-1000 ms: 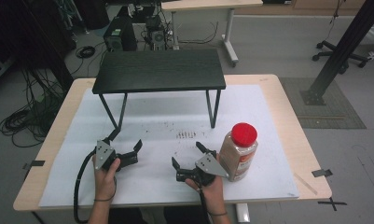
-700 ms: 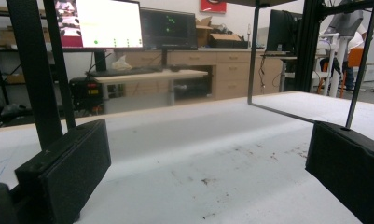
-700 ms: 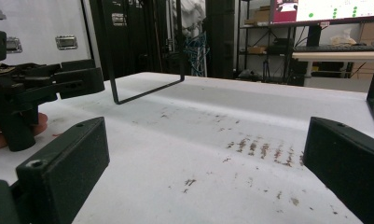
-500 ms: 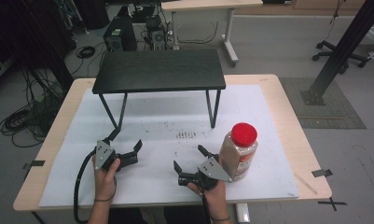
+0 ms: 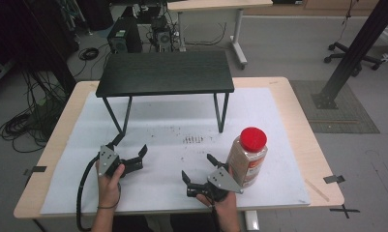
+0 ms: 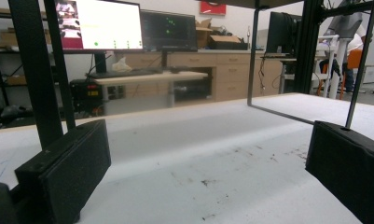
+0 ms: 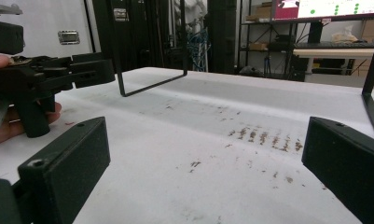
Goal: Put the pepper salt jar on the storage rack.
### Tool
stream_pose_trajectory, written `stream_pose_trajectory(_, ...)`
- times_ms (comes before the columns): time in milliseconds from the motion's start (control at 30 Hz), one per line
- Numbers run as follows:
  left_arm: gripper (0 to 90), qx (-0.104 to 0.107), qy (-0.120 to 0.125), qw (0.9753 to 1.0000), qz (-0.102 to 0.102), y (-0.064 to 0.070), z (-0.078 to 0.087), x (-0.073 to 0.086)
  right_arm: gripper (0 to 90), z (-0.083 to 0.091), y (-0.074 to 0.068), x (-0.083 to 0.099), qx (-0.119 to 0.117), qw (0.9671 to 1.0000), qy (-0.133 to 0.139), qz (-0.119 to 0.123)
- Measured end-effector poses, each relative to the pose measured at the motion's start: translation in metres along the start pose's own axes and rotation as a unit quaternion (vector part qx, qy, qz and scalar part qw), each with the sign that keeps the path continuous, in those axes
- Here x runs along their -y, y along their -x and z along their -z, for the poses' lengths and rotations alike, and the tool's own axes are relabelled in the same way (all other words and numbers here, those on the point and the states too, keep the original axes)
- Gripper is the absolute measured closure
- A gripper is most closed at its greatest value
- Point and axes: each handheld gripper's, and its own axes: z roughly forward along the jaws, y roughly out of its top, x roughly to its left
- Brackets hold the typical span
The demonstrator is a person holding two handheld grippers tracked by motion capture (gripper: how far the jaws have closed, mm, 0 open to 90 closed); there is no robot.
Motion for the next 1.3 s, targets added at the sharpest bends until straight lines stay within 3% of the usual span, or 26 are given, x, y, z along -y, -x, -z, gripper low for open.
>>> stream_pose_trajectory(1300, 0.2, 0.000, 0.003, 1.0000, -0.002, 0.000, 0.000, 0.000, 1.6, 0.048, -0.005, -0.013, 0.000, 1.0000, -0.002, -0.006)
